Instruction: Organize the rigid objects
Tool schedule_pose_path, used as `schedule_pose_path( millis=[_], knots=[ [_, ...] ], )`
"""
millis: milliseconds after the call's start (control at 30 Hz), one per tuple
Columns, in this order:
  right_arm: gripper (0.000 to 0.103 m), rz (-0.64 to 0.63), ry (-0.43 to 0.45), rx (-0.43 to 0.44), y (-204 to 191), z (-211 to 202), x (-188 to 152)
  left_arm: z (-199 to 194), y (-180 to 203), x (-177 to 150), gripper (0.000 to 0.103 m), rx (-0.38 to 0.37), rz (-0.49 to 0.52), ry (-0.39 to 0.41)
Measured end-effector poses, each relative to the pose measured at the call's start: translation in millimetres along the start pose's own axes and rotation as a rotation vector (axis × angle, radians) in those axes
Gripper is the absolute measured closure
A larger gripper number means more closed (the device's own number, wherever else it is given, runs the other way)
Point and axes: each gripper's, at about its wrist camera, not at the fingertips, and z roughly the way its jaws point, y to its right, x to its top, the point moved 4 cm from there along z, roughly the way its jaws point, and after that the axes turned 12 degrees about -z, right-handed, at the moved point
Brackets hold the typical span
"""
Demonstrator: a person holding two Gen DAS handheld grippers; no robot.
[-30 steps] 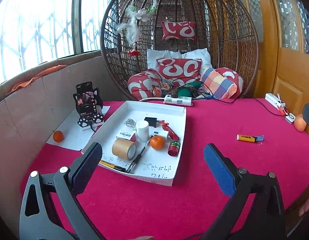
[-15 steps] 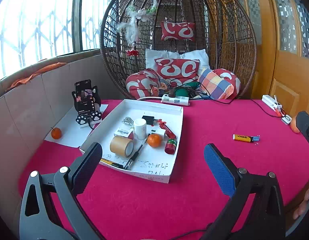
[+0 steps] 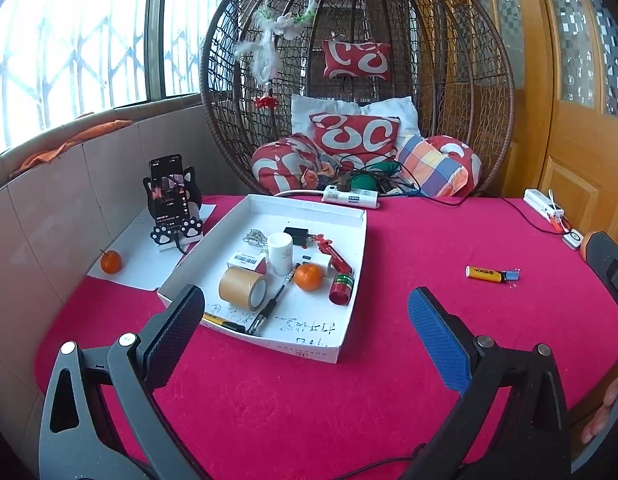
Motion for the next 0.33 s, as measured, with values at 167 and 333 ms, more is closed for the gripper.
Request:
schedule_pose_path(
  millis=[167, 333],
  knots=[
    [0.000, 0.004, -0.001, -0.001, 2.3, -0.4, -0.9, -0.7, 1.3, -0.3, 0.000, -0.004, 0.002, 0.001],
    [0.000, 0.006, -0.002, -0.002, 3.4, -0.4, -1.6, -0.6, 0.8, -0.4, 0.000, -0.004, -0.002, -0.001]
  ],
)
